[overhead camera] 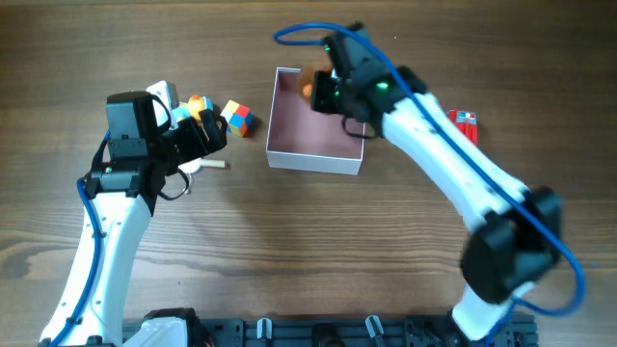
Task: Pack container
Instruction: 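Carry the plush toy into the white box and release it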
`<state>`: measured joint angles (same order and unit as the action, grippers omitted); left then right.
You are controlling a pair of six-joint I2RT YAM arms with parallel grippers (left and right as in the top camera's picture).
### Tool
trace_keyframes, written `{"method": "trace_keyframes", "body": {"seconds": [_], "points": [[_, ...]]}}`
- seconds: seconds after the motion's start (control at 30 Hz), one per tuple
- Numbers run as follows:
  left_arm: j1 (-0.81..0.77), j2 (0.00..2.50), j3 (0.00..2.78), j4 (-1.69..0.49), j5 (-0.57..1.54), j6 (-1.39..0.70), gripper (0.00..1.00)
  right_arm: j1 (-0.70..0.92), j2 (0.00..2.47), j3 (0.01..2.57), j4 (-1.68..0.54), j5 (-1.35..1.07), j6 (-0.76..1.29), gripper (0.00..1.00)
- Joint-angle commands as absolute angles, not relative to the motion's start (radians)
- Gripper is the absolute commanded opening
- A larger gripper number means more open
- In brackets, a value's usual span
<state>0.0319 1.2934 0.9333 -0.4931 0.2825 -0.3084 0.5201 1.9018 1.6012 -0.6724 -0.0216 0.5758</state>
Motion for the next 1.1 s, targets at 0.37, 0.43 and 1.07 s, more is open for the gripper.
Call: {"method": "trace_keyframes", "body": {"seconds": [0.37,0.43,1.07], "points": [[0.026,1.298,0.954,-0.491,0.287,-0.289,1.0,0.53,2.089,1.602,-0.518,-0.106,0.605,0.14],[0.026,1.298,0.954,-0.491,0.287,-0.288,1.0,0.538,2.089,1.596,-0.521,-0.105,0.605,0.21],[0.026,1.298,0.954,-0.491,0.287,-0.289,1.0,0.54,2.09,1.596,-0.555,-0.067,0.601,0.73]]}}
